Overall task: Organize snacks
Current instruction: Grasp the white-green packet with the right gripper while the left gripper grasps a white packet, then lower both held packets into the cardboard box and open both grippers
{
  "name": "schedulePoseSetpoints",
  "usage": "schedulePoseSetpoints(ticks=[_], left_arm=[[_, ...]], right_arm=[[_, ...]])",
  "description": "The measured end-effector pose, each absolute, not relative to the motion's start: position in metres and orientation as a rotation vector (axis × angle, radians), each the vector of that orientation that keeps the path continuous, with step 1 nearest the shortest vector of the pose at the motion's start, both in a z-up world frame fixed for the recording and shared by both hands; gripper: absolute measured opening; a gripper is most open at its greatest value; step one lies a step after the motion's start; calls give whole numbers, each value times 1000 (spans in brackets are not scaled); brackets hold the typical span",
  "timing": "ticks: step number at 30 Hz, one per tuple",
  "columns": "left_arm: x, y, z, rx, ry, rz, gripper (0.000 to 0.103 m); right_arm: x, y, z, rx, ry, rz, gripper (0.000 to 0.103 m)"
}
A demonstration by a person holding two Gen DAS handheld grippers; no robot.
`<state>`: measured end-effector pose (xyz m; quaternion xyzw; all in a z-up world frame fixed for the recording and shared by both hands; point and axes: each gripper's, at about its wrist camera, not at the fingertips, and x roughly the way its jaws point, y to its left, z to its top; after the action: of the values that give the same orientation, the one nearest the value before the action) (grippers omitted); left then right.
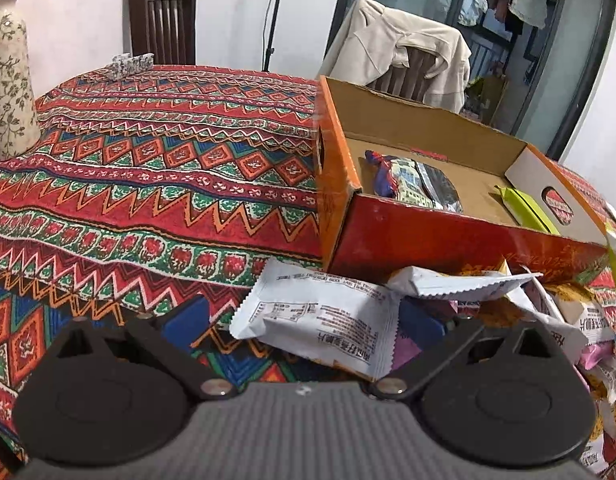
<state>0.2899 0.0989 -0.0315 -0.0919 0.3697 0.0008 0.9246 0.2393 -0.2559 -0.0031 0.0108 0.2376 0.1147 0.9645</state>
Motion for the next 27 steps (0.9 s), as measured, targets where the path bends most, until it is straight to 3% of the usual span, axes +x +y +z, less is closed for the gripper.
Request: schedulePoseSetpoints(ticks=[4, 7, 27], left_arm=[[278, 103, -29, -252, 729, -40, 61], [273, 108, -28, -302, 718, -32, 53], [185, 74, 40, -152, 400, 8, 51]], right_arm=[[241, -256, -1, 22, 477, 236, 36], [237, -254, -3, 18, 479, 233, 36], [203, -251, 28, 1, 396, 224, 36]])
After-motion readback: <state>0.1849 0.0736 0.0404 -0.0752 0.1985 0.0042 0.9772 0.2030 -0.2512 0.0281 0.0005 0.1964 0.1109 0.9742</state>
